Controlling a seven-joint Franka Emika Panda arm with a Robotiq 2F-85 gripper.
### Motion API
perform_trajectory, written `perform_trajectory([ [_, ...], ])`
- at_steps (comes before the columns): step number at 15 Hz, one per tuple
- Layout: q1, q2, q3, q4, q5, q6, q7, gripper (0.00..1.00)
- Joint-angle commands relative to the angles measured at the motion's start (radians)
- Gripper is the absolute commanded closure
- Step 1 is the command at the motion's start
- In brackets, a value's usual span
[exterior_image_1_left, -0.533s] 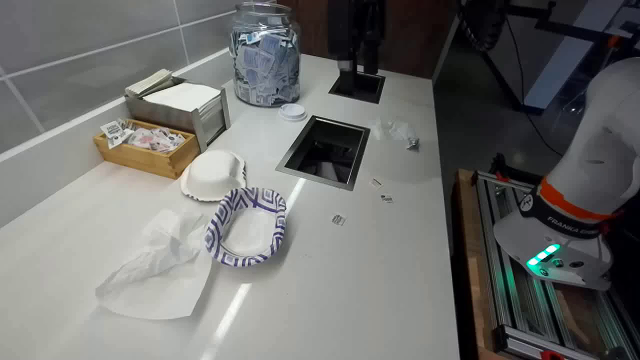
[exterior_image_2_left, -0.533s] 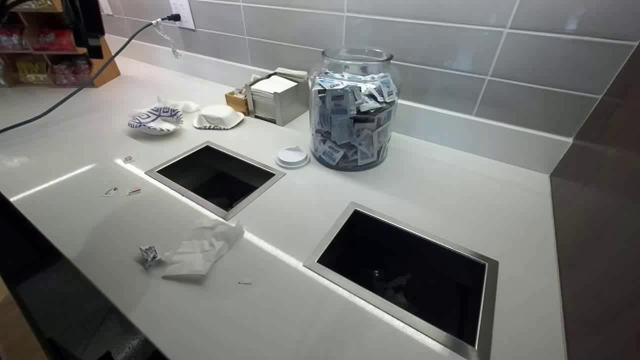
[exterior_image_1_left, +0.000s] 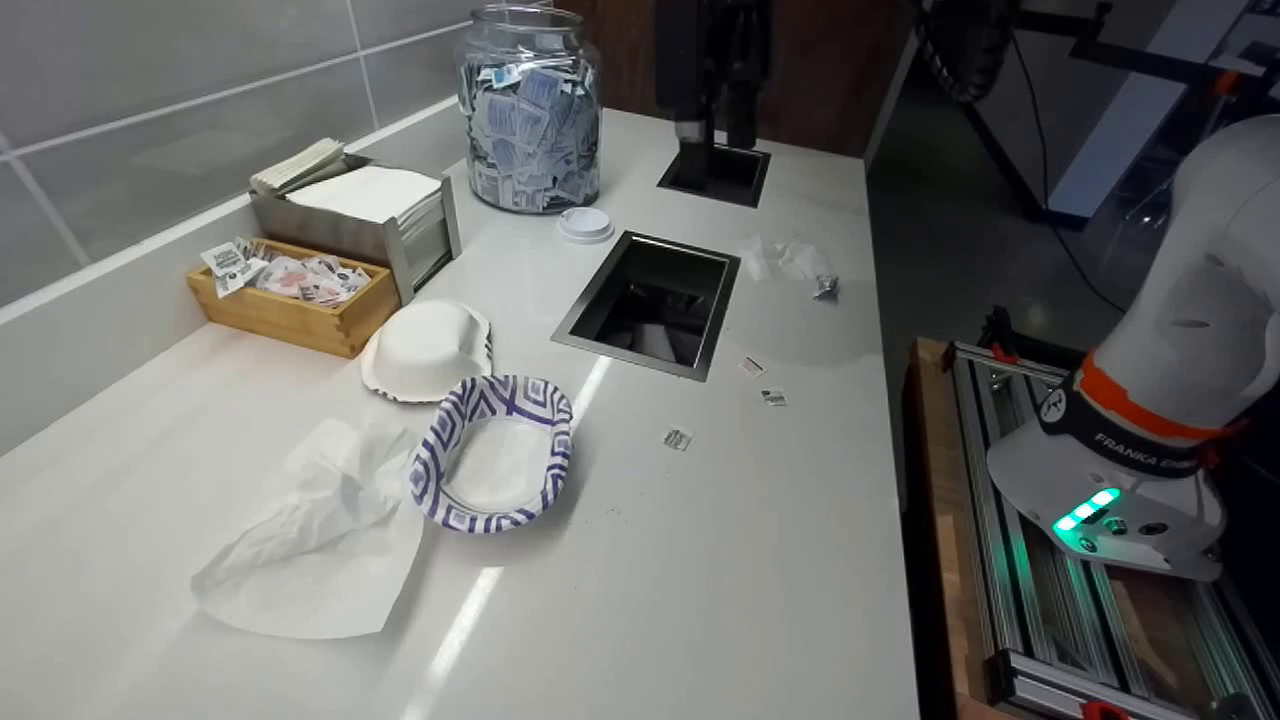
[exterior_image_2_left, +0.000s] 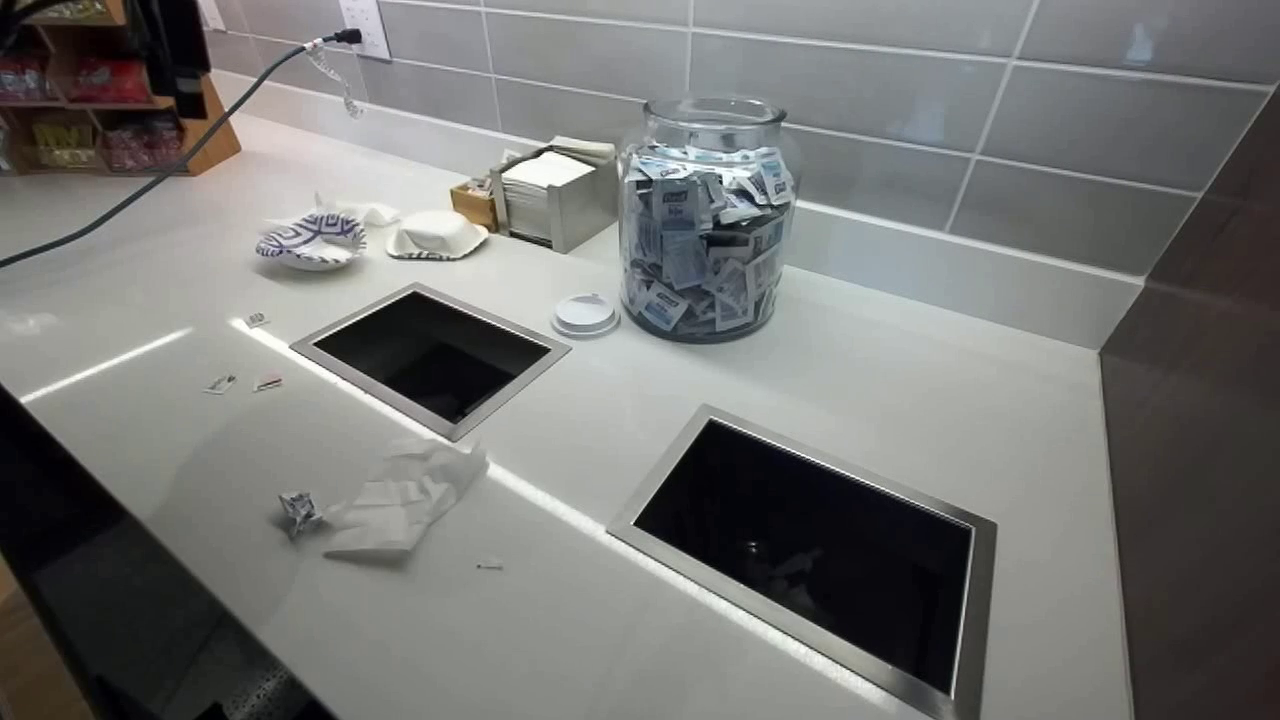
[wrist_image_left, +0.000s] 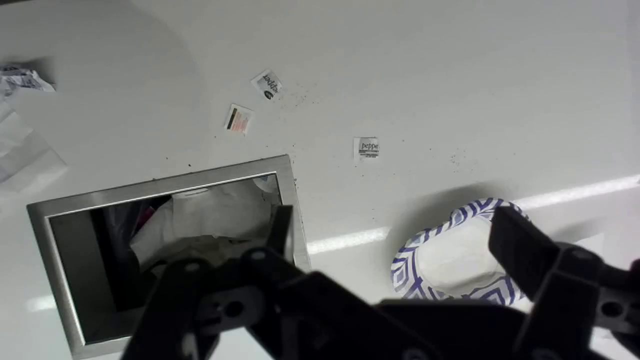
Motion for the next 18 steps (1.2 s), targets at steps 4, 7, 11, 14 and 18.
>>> perform_trajectory([
  [4, -0.074, 0.061, -0.061, 0.04, -0.114, 0.14, 0.079, 0.0],
  [7, -0.11, 0.134, -0.094, 0.077, -0.221, 0.264, 0.069, 0.0],
  [11, -0.137, 0.241, -0.146, 0.107, -0.256, 0.363, 0.062, 0.0],
  [14, -0.13, 0.236, -0.165, 0.089, -0.237, 0.375, 0.05, 0.0],
  [18, -0.126, 0.254, -0.172, 0.098, -0.237, 0.382, 0.048, 0.0],
])
